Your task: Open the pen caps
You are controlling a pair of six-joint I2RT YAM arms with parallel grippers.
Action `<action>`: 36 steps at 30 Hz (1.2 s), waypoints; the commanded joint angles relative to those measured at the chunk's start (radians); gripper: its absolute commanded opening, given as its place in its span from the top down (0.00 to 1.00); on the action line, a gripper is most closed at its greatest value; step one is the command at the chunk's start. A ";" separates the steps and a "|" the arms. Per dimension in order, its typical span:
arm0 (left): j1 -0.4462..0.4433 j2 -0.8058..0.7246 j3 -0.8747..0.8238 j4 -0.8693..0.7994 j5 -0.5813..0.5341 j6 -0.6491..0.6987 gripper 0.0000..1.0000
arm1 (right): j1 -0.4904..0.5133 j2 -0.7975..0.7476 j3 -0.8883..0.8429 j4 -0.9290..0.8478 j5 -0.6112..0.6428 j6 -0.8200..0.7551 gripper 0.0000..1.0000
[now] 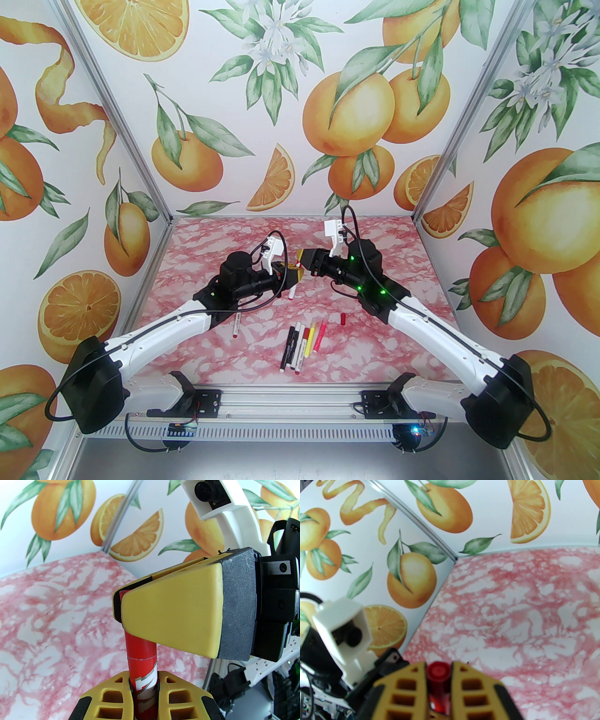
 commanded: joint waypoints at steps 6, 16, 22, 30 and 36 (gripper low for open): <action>-0.072 0.023 -0.063 -0.298 0.270 0.044 1.00 | -0.059 -0.040 0.172 0.290 0.346 -0.067 1.00; -0.071 0.041 -0.050 -0.295 0.270 0.040 1.00 | 0.008 -0.040 0.190 0.221 0.485 -0.103 1.00; -0.062 0.014 -0.002 -0.374 0.226 0.085 1.00 | -0.001 -0.043 0.216 0.090 0.278 -0.019 1.00; -0.005 -0.009 0.040 -0.397 0.237 0.108 1.00 | 0.001 -0.114 0.140 0.036 0.080 0.044 1.00; -0.006 -0.002 0.046 -0.372 0.247 0.095 1.00 | 0.009 -0.120 0.103 0.025 0.034 0.053 1.00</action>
